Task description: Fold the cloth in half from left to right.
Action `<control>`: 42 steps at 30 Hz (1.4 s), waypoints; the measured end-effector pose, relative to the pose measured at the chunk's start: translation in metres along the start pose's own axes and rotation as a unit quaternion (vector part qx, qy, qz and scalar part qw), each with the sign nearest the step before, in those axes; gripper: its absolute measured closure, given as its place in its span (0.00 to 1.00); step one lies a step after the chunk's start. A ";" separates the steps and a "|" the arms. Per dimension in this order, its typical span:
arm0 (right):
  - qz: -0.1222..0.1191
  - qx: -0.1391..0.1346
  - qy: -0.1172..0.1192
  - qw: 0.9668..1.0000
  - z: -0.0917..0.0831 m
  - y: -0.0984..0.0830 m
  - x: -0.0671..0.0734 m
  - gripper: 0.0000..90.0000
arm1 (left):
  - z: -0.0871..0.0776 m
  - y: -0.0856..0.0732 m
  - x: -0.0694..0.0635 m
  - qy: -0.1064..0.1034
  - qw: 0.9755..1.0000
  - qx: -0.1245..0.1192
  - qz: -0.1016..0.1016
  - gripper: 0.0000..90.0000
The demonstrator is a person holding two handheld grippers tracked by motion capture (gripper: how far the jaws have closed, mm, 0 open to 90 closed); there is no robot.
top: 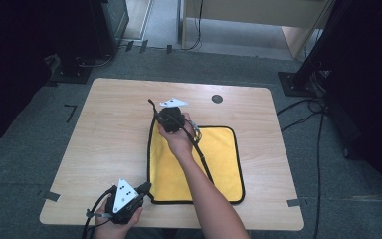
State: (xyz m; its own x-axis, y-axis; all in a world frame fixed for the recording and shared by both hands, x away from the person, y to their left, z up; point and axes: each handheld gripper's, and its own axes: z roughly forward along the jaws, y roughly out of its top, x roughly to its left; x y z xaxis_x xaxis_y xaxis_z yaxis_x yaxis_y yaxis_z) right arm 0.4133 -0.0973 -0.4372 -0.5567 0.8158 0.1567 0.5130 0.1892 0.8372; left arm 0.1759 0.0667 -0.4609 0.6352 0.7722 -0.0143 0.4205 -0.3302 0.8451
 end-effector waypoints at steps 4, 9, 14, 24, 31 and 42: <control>-0.014 -0.006 0.002 1.000 -0.007 0.005 -0.002 1.00 | -0.004 -0.002 0.007 0.013 1.000 0.005 0.001 0.98; -0.027 0.003 -0.001 1.000 0.011 0.015 0.016 1.00 | -0.019 -0.006 0.029 0.034 0.999 -0.005 -0.014 0.98; -0.043 0.020 -0.009 0.999 0.044 0.027 0.045 1.00 | -0.036 -0.015 0.059 0.060 0.998 -0.004 -0.028 0.98; -0.021 0.005 0.042 0.999 0.077 0.056 0.088 1.00 | -0.057 -0.017 0.075 0.071 0.996 -0.013 -0.044 0.98; 0.002 -0.005 0.036 0.999 0.044 0.035 0.030 1.00 | -0.021 0.009 0.030 0.031 0.999 -0.012 -0.009 0.98; 0.039 0.002 -0.035 0.999 -0.021 -0.018 -0.088 1.00 | 0.073 0.044 -0.055 -0.045 0.999 0.015 0.023 0.98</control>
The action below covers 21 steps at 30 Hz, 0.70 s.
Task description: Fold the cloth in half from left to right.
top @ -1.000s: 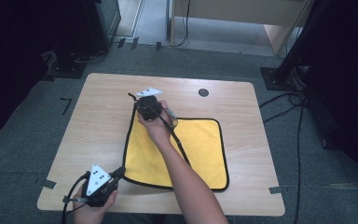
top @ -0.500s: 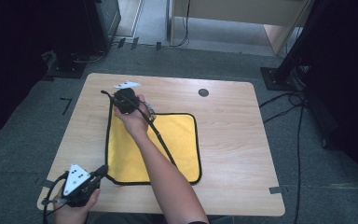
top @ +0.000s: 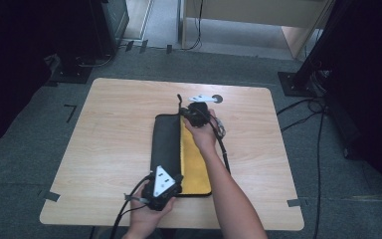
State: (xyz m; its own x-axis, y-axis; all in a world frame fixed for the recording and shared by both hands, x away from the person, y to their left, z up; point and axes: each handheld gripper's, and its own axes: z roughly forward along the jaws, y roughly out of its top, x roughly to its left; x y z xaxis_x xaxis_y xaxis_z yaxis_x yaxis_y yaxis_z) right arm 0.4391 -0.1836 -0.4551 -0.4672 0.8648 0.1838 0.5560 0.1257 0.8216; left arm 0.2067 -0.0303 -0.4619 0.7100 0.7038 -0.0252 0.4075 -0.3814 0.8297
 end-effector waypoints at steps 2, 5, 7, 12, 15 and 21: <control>0.007 0.003 -0.012 1.000 -0.005 -0.008 -0.016 1.00 | 0.014 0.002 -0.008 -0.012 1.000 0.007 -0.003 0.98; 0.021 0.012 -0.028 0.999 -0.010 -0.020 -0.036 1.00 | 0.031 0.003 -0.017 -0.015 1.000 0.018 0.000 0.98; 0.028 0.014 -0.038 0.999 -0.011 -0.026 -0.045 1.00 | 0.039 0.001 -0.020 -0.021 0.999 0.025 -0.001 0.98; 0.044 0.017 -0.054 0.997 -0.012 -0.033 -0.061 1.00 | 0.050 -0.002 -0.028 -0.021 0.999 0.041 0.006 0.96; 0.042 0.018 -0.062 0.997 -0.015 -0.036 -0.063 0.96 | 0.046 -0.002 -0.029 -0.049 0.998 0.030 0.005 0.81; 0.051 0.018 -0.072 0.996 -0.030 -0.041 -0.065 0.84 | 0.017 -0.004 -0.017 -0.056 0.998 -0.007 -0.003 0.60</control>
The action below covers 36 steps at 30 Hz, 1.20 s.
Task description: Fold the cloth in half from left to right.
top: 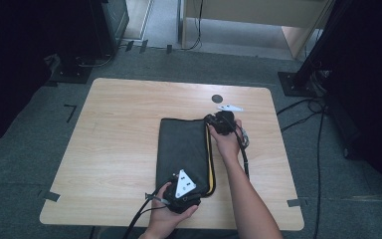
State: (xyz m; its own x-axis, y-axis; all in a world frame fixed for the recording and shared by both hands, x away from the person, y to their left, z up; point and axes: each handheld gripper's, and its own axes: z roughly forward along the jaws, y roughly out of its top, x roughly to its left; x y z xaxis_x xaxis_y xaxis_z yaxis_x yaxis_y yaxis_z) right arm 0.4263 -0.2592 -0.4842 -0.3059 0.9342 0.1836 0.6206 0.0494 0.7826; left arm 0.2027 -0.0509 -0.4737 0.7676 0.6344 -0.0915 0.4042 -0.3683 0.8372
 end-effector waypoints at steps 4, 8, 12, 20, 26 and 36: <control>0.017 -0.004 0.010 1.000 -0.019 -0.011 0.000 0.82 | -0.020 -0.012 0.023 0.021 1.000 0.000 -0.008 0.57; 0.017 0.000 0.020 1.000 -0.041 -0.034 0.008 0.80 | -0.036 -0.034 0.048 0.037 0.999 0.014 -0.029 0.56; -0.003 0.014 0.023 1.000 -0.063 -0.062 0.021 0.80 | -0.048 -0.054 0.061 0.051 0.998 0.025 -0.037 0.55; 0.007 0.027 0.034 0.999 -0.114 -0.114 0.043 0.86 | -0.058 -0.073 0.069 0.064 0.996 0.052 -0.023 0.54; 0.007 0.045 0.041 0.998 -0.136 -0.147 0.057 0.84 | -0.057 -0.076 0.070 0.063 0.996 0.068 -0.015 0.54; 0.033 0.057 0.077 0.995 -0.136 -0.155 0.068 0.80 | -0.053 -0.078 0.068 0.063 0.995 0.080 -0.002 0.54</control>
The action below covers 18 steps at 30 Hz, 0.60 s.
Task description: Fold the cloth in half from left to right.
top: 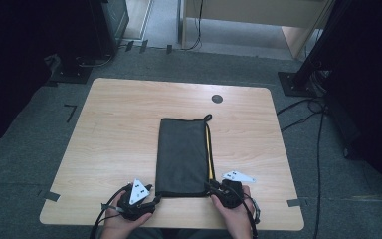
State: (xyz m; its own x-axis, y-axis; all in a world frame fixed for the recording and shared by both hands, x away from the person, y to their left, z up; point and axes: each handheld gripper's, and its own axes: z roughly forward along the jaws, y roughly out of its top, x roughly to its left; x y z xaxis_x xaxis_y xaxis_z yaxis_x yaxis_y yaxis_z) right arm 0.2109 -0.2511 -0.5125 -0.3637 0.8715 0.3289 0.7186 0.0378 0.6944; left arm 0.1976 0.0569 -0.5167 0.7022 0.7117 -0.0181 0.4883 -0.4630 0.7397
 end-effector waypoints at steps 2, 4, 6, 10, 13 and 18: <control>-0.009 0.006 -0.015 1.000 0.003 -0.001 0.002 0.89 | 0.000 0.000 0.000 -0.001 1.000 0.000 -0.001 0.54; -0.009 0.004 -0.024 1.000 0.002 -0.001 0.003 0.97 | 0.000 0.000 0.001 -0.001 1.000 -0.001 -0.002 0.54; -0.011 -0.001 -0.029 1.000 0.000 0.000 0.004 0.99 | -0.001 0.000 0.001 -0.003 1.000 -0.005 -0.003 0.54; -0.015 -0.014 -0.032 0.999 -0.010 0.004 0.008 0.99 | -0.004 0.000 -0.001 -0.009 1.000 -0.019 0.005 0.53; -0.015 -0.021 -0.039 0.999 -0.020 0.005 0.007 0.99 | -0.005 0.001 -0.002 -0.010 1.000 -0.022 0.009 0.53; -0.002 0.020 -0.047 0.999 -0.009 -0.005 -0.005 0.97 | -0.003 0.001 -0.005 -0.007 1.000 -0.019 0.020 0.54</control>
State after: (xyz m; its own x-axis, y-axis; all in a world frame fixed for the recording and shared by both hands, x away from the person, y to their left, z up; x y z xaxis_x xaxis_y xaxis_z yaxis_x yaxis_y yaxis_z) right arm 0.2036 -0.2599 -0.5113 -0.3118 0.9129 0.2633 0.7410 0.0602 0.6688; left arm 0.1933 0.0543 -0.5136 0.7284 0.6852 0.0021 0.4396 -0.4696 0.7656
